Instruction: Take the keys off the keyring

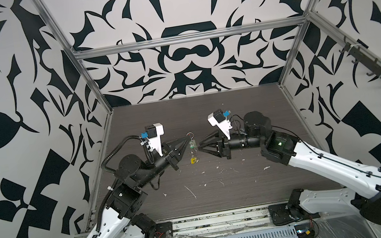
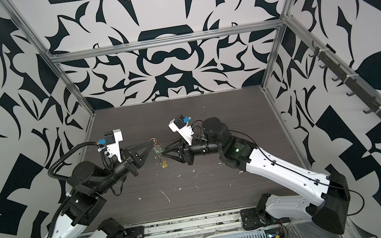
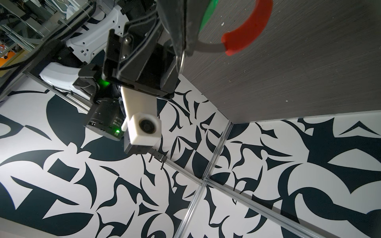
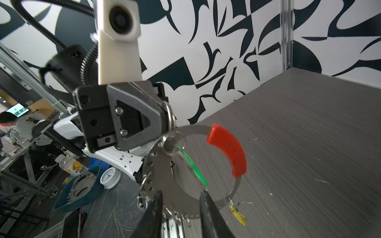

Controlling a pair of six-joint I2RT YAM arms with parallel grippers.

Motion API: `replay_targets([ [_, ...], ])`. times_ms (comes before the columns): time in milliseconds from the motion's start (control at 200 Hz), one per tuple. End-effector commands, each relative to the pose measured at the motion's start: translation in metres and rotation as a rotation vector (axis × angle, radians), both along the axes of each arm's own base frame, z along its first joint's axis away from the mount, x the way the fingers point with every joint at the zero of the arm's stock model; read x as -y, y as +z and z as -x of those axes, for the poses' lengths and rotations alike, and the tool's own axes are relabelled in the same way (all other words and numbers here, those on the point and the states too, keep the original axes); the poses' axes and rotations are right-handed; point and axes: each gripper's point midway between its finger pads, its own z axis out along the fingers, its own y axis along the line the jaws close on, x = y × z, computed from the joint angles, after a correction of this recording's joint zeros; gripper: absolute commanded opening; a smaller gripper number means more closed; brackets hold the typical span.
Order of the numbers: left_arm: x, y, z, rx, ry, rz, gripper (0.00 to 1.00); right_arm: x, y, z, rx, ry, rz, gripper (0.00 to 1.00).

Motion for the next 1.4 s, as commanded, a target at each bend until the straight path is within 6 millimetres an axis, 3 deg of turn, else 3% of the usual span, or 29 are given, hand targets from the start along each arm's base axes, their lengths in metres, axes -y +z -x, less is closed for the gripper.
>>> replay_targets([
  [0, 0.000, 0.012, 0.006, 0.043, -0.025, 0.041, 0.00, -0.005, 0.027, 0.001, 0.096, 0.015, -0.044, 0.38],
  [275, 0.003, 0.011, 0.009, 0.049, -0.053, 0.045, 0.00, -0.011, 0.032, -0.001, 0.120, 0.031, -0.068, 0.50],
  [410, 0.003, 0.009, 0.007, 0.045, -0.042, 0.044, 0.00, -0.012, 0.039, 0.006, 0.134, 0.062, -0.097, 0.51],
  [655, 0.004, 0.008, 0.005, 0.034, -0.042, 0.047, 0.00, -0.014, 0.040, 0.004, 0.140, 0.060, -0.099, 0.34],
  [975, 0.004, 0.006, 0.003, 0.020, -0.036, 0.049, 0.00, -0.010, 0.038, 0.001, 0.139, 0.034, -0.089, 0.00],
  [1395, -0.001, 0.005, 0.007, 0.036, -0.024, 0.033, 0.00, 0.000, 0.021, -0.003, 0.113, -0.029, -0.013, 0.00],
])
